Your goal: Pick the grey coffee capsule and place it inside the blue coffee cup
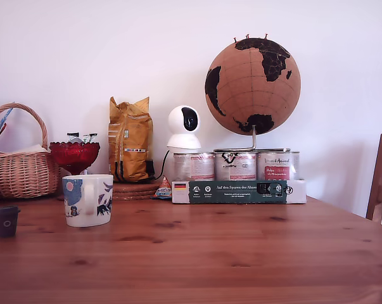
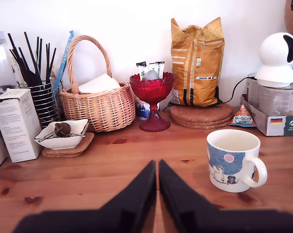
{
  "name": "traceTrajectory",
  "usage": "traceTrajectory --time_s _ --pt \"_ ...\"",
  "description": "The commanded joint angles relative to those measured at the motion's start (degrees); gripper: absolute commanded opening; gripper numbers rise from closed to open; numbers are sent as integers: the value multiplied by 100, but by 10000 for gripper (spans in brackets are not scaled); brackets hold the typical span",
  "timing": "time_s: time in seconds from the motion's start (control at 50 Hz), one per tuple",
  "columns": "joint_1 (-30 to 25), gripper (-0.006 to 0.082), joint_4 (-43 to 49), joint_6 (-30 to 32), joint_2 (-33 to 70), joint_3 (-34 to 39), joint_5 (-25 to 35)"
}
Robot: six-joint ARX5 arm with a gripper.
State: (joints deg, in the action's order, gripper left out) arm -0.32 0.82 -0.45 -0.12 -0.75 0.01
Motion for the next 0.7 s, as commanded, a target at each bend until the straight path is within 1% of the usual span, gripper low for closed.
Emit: traceTrajectory --time_s 0.0,0.2,0.26,0.38,0.44,0.56,0.68 --pt "407 -23 378 -734 -61 223 367" --pt "404 -23 -59 -1054 -61 223 415" --pt "407 -23 -203 -1311 -61 223 479" --pt "404 -23 -870 -1770 -61 138 944" --pt "404 -23 -1036 -1930 -61 -15 1062" --pt "404 -23 -1023 -1974 11 -452 1279" --pt "404 -23 -1012 -1969 457 -857 1414"
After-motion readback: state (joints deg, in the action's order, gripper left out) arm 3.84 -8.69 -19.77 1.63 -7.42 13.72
